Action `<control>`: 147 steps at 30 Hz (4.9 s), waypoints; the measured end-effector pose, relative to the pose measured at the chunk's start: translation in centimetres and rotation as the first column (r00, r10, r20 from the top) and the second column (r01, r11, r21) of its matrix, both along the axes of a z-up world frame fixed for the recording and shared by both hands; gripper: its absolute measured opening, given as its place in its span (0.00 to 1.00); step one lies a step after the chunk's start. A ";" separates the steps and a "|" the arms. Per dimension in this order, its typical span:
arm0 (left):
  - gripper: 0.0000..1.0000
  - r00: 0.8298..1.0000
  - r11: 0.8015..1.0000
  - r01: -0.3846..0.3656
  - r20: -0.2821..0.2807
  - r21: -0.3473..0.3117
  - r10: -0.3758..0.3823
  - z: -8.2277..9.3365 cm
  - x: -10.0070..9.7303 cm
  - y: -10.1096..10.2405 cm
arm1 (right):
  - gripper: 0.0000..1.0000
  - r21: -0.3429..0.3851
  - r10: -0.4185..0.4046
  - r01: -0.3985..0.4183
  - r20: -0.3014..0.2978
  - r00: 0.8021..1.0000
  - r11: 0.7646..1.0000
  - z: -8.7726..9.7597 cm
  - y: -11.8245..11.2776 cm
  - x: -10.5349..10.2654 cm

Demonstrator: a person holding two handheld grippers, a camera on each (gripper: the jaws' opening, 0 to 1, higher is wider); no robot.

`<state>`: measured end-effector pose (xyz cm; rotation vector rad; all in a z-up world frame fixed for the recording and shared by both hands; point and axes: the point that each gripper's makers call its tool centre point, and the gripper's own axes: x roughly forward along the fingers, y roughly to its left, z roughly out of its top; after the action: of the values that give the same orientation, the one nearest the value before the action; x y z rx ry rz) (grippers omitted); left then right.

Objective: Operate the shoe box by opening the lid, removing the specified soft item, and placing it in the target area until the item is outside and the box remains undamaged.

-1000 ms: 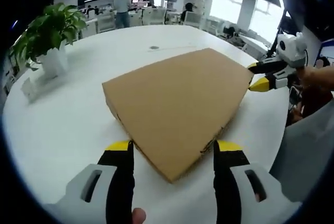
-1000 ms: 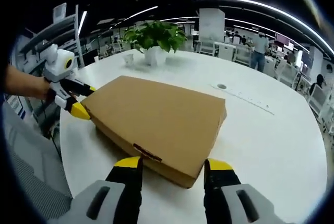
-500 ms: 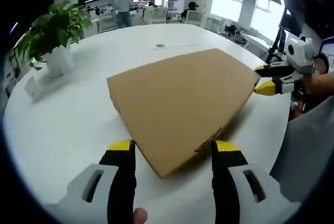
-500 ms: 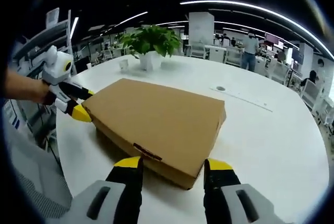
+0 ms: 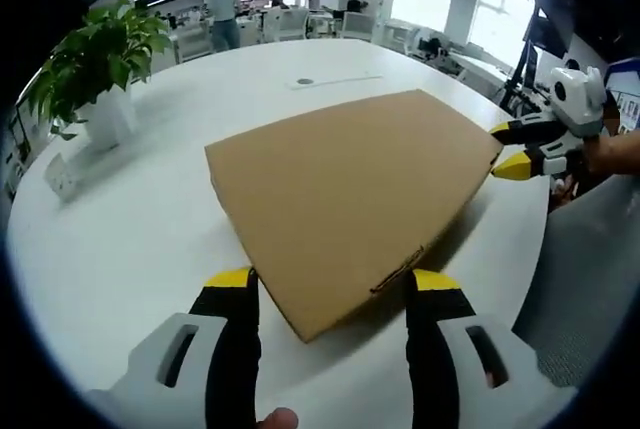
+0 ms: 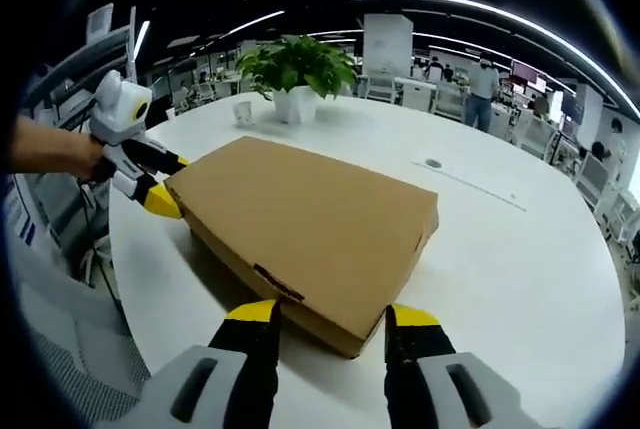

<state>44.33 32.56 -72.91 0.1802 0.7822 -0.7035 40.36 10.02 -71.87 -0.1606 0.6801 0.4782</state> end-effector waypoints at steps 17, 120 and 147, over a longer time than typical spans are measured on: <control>0.54 1.000 1.000 -0.010 -0.007 -0.007 0.010 0.0 -1.6 2.3 | 0.37 0.015 0.029 -0.029 -0.013 0.999 0.999 0.1 2.2 -1.7; 0.40 0.953 0.992 -0.104 0.280 -0.065 0.118 12.2 2.5 3.7 | 0.31 0.070 0.139 -0.158 0.225 0.964 0.985 12.3 2.2 4.3; 0.25 0.937 0.986 -0.149 0.308 -0.072 0.164 13.6 6.3 4.4 | 0.16 0.033 0.108 -0.120 0.256 0.961 0.992 13.5 1.0 8.1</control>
<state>50.60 36.94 -59.31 0.1793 0.4689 -0.5252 48.45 10.97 -58.37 -0.2123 0.4091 0.5735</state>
